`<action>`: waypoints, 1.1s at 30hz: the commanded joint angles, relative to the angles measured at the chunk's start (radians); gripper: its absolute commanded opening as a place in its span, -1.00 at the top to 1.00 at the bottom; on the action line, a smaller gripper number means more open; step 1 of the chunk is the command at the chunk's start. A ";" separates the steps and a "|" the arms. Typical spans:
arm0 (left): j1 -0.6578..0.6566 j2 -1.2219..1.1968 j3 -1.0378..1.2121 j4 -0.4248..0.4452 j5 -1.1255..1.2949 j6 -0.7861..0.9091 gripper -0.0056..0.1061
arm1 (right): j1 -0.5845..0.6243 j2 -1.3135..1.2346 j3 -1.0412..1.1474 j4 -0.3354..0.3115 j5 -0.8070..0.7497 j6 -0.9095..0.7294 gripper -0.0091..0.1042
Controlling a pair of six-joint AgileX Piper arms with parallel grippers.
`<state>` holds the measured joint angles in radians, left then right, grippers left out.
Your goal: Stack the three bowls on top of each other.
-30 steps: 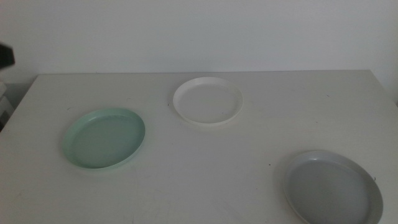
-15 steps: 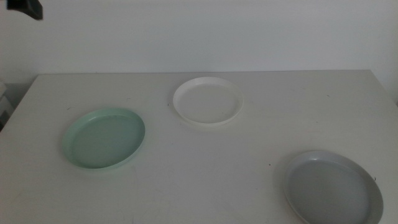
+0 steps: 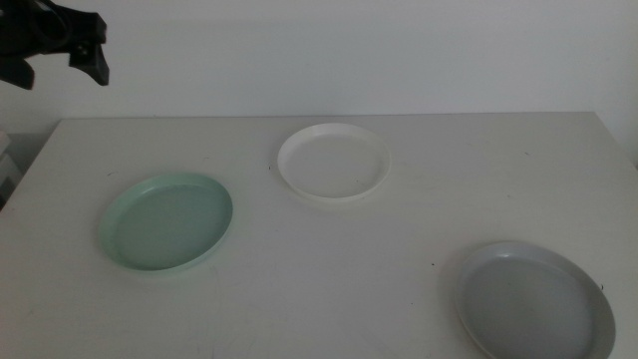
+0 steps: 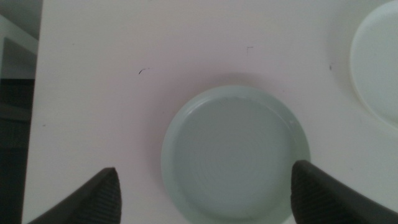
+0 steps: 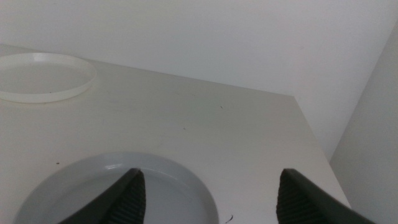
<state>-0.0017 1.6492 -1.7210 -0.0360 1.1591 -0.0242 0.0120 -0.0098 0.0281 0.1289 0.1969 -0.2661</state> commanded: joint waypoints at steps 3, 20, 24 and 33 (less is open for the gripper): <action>0.000 0.004 -0.032 -0.003 -0.084 -0.006 -0.98 | -0.007 -0.026 -0.006 -0.008 -0.074 -0.007 -0.11; 0.112 0.292 -0.032 -0.129 -0.041 0.206 -0.98 | -0.007 -0.026 -0.006 -0.008 -0.074 -0.007 -0.11; 0.112 0.369 -0.032 -0.147 -0.034 0.217 -0.98 | -0.007 -0.026 -0.006 -0.008 -0.074 -0.007 -0.11; 0.112 0.474 -0.032 -0.160 -0.032 0.270 -0.98 | -0.007 -0.026 -0.006 -0.008 -0.074 -0.007 -0.11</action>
<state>0.1087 2.1765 -1.7229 -0.1721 1.1312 0.2365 0.0120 -0.0098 0.0281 0.1289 0.1969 -0.2661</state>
